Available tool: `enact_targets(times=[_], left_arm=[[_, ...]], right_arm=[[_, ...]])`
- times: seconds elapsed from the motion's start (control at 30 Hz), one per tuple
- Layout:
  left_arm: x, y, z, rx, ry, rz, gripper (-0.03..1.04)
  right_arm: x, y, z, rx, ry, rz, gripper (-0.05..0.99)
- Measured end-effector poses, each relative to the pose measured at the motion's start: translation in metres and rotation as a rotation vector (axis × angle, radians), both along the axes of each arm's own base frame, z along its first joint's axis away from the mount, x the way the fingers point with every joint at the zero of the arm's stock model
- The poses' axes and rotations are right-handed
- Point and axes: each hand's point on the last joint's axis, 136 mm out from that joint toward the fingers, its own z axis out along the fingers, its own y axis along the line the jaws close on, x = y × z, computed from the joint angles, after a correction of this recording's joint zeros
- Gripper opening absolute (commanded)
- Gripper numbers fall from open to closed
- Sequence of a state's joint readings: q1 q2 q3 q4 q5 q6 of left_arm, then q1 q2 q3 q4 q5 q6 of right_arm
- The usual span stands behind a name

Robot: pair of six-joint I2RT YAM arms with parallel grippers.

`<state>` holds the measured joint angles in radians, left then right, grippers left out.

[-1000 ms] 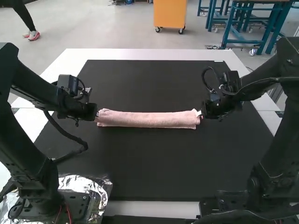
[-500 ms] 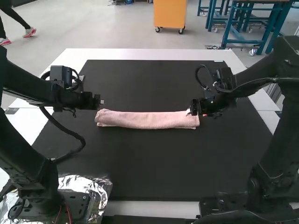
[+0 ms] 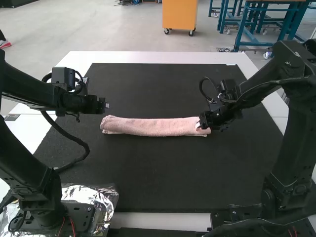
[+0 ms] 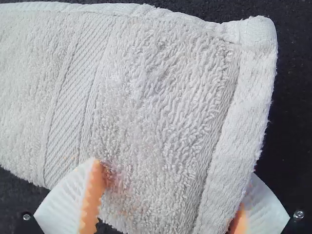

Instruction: Fold the towel.

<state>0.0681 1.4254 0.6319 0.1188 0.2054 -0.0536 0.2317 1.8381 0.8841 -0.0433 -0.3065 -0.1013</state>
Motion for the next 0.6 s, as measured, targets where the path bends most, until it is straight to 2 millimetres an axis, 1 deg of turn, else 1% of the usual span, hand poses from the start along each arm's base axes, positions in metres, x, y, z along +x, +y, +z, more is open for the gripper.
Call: enact_targets(times=[0.23,0.3,0.37,0.43,0.5,0.53,0.6], left_arm=[[0.0,0.0,0.0,-0.006,-0.001,0.005,0.97],[0.0,0.0,0.0,-0.006,-0.001,0.005,0.97],[0.001,0.0,0.001,-0.006,-0.004,0.005,0.97],[0.001,0.0,0.001,-0.006,-0.005,0.005,0.97],[0.001,0.0,0.002,-0.006,-0.007,0.005,0.97],[0.002,0.0,0.003,-0.005,-0.011,0.005,0.97],[0.005,0.001,0.006,-0.003,-0.023,0.007,0.97]], right_arm=[[-0.003,0.0,-0.002,0.016,0.019,-0.001,-0.02],[-0.004,-0.008,0.0,0.028,0.035,-0.017,-0.02],[-0.003,-0.022,0.006,0.036,0.041,-0.051,-0.02],[0.003,-0.04,0.019,0.041,0.013,-0.098,-0.02],[0.011,-0.051,0.039,0.049,-0.044,-0.128,-0.02],[0.014,-0.053,0.05,0.053,-0.073,-0.133,-0.02],[0.017,-0.05,0.068,0.069,-0.119,-0.129,-0.02]])
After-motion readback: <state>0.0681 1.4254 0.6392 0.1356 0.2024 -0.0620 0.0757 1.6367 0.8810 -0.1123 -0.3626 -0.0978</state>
